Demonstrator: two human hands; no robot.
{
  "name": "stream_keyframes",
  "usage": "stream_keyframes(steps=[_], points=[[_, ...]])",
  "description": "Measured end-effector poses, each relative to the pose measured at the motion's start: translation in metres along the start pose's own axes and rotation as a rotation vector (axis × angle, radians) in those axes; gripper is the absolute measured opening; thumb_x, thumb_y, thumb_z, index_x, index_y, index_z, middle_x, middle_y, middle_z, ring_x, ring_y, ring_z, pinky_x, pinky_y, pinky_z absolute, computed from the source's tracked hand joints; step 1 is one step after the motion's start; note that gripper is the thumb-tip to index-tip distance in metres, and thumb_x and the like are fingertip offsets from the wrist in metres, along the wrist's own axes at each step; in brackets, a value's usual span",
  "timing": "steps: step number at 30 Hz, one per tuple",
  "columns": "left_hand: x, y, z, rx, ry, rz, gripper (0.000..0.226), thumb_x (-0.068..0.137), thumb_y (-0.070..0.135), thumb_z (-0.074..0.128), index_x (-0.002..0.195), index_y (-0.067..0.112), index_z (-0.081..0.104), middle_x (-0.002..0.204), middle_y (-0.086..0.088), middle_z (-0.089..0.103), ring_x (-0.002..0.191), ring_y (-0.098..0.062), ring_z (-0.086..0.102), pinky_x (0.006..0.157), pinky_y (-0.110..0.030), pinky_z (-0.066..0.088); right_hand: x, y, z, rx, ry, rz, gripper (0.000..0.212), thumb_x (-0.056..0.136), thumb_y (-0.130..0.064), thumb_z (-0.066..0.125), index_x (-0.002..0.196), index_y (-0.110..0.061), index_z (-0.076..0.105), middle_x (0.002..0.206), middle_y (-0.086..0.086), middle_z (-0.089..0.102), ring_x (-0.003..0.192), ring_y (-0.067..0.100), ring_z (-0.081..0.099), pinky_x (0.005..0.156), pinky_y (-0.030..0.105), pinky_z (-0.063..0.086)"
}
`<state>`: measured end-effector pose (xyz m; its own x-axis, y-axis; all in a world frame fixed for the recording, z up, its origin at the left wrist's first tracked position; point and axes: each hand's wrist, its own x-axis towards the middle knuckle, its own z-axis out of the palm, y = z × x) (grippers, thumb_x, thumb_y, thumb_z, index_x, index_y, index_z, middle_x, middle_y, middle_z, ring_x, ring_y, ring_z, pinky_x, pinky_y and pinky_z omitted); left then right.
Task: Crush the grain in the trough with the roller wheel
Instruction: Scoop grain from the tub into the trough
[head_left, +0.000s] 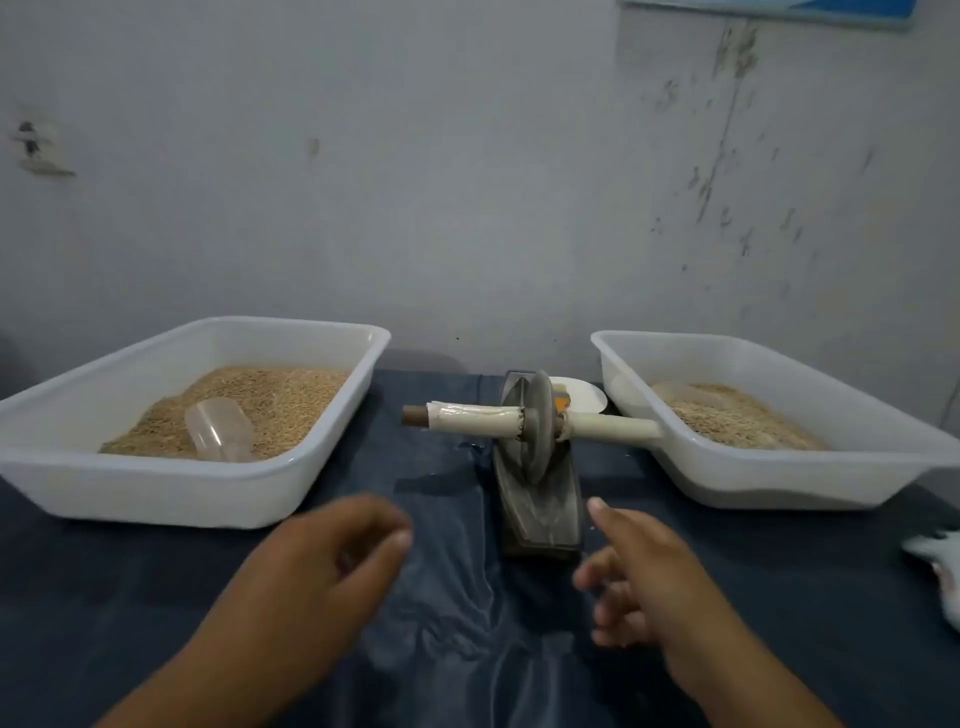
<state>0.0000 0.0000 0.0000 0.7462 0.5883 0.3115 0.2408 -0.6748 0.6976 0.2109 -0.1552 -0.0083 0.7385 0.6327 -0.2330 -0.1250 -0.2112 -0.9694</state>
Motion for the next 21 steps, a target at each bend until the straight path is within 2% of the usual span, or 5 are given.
stream_keyframes(steps=[4, 8, 12, 15, 21], points=[[0.088, 0.005, 0.021, 0.299, 0.247, 0.21, 0.03, 0.086, 0.029, 0.065, 0.114, 0.035, 0.059, 0.107, 0.02, 0.057, 0.098, -0.002, 0.053, 0.089, -0.023, 0.044, 0.031, -0.015, 0.016, -0.007, -0.157, 0.213, 0.046, 0.094, -0.057, 0.052, 0.112, -0.016, 0.059, 0.076, 0.017, 0.074, 0.045, 0.022, 0.06, 0.048, 0.031, 0.053], [0.164, -0.01, 0.047, 0.664, 0.153, 0.312, 0.061, 0.082, 0.026, 0.067, 0.137, 0.028, 0.043, 0.134, 0.006, 0.047, 0.123, -0.019, 0.042, 0.103, -0.035, 0.036, 0.046, -0.014, 0.019, 0.026, -0.213, 0.265, 0.035, 0.096, -0.043, 0.057, 0.114, -0.013, 0.057, 0.073, 0.018, 0.071, 0.044, 0.021, 0.059, 0.043, 0.027, 0.05], [0.209, -0.017, 0.072, 0.852, -0.054, 0.292, 0.075, 0.084, 0.035, 0.061, 0.148, 0.032, 0.022, 0.149, 0.006, 0.032, 0.142, -0.021, 0.02, 0.118, -0.047, 0.01, 0.05, -0.008, 0.021, 0.198, -0.219, 0.255, 0.016, 0.097, -0.019, 0.058, 0.112, -0.014, 0.058, 0.066, 0.016, 0.065, 0.039, 0.021, 0.055, 0.038, 0.027, 0.048], [0.22, -0.019, 0.079, 0.873, -0.206, 0.208, 0.064, 0.085, 0.031, 0.059, 0.142, 0.031, 0.028, 0.138, 0.0, 0.044, 0.133, -0.025, 0.035, 0.116, -0.053, 0.013, 0.052, -0.007, 0.023, 0.207, -0.195, 0.234, 0.015, 0.094, -0.009, 0.056, 0.109, -0.012, 0.058, 0.06, 0.013, 0.063, 0.039, 0.022, 0.053, 0.037, 0.027, 0.048], [0.211, -0.029, 0.074, 0.846, -0.109, 0.247, 0.049, 0.087, 0.024, 0.059, 0.13, 0.03, 0.037, 0.121, 0.002, 0.046, 0.114, -0.022, 0.043, 0.099, -0.039, 0.03, 0.045, -0.007, 0.034, 0.194, -0.19, 0.22, 0.016, 0.094, -0.007, 0.055, 0.107, -0.013, 0.062, 0.058, 0.013, 0.063, 0.038, 0.024, 0.053, 0.037, 0.027, 0.047]])
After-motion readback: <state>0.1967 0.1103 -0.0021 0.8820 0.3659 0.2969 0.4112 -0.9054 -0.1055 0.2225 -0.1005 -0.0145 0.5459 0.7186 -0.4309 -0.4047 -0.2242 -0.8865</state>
